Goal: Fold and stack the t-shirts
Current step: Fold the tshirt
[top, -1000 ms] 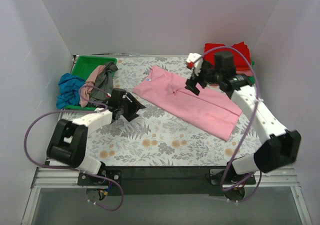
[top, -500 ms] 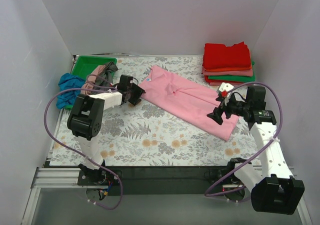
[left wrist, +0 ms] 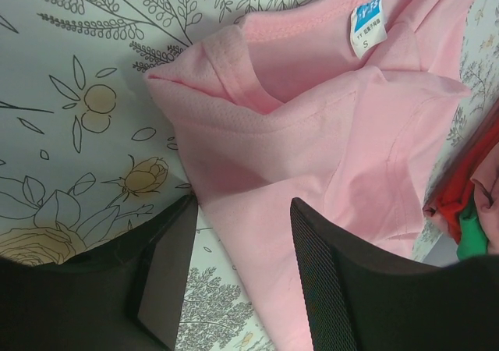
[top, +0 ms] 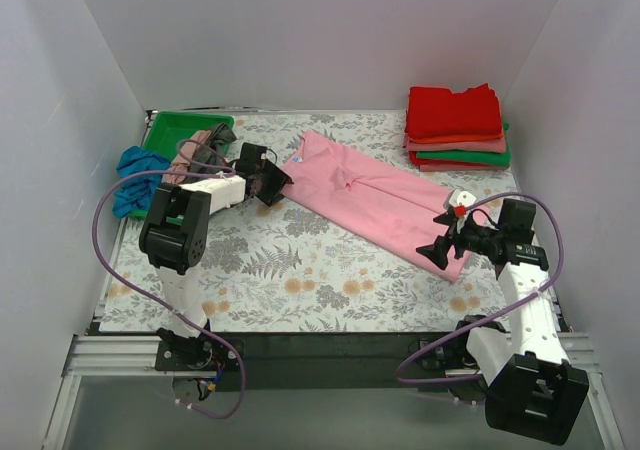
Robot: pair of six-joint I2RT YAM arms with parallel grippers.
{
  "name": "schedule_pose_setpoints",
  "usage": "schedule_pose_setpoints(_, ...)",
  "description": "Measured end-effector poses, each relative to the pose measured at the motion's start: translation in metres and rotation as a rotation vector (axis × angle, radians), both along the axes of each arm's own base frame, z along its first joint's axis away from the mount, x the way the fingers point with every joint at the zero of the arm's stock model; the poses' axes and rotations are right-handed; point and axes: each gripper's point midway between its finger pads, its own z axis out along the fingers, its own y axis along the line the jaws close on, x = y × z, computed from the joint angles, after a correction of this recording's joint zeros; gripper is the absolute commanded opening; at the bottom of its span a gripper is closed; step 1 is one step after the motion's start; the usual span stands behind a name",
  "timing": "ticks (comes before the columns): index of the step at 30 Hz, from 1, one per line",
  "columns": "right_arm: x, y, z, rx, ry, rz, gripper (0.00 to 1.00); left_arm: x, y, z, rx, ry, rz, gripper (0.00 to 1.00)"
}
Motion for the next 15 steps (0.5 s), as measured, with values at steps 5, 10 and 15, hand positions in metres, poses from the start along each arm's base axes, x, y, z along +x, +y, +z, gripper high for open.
schedule_pose_setpoints(5,0.0028,-0.0036,0.0029,0.002,-0.024,-0.005,0.98,-0.0007,0.0003,-0.0005,0.002,0.002,-0.015,0.50)
schedule_pose_setpoints(10,0.0035,-0.0048,0.0029,-0.001,-0.031,-0.006,0.98,-0.0012,0.0010,-0.0008,-0.002,0.005,-0.023,0.49)
schedule_pose_setpoints(15,0.0042,-0.0060,0.0026,-0.001,-0.032,-0.009,0.98,-0.0012,0.0023,-0.0014,-0.007,0.018,-0.028,0.49)
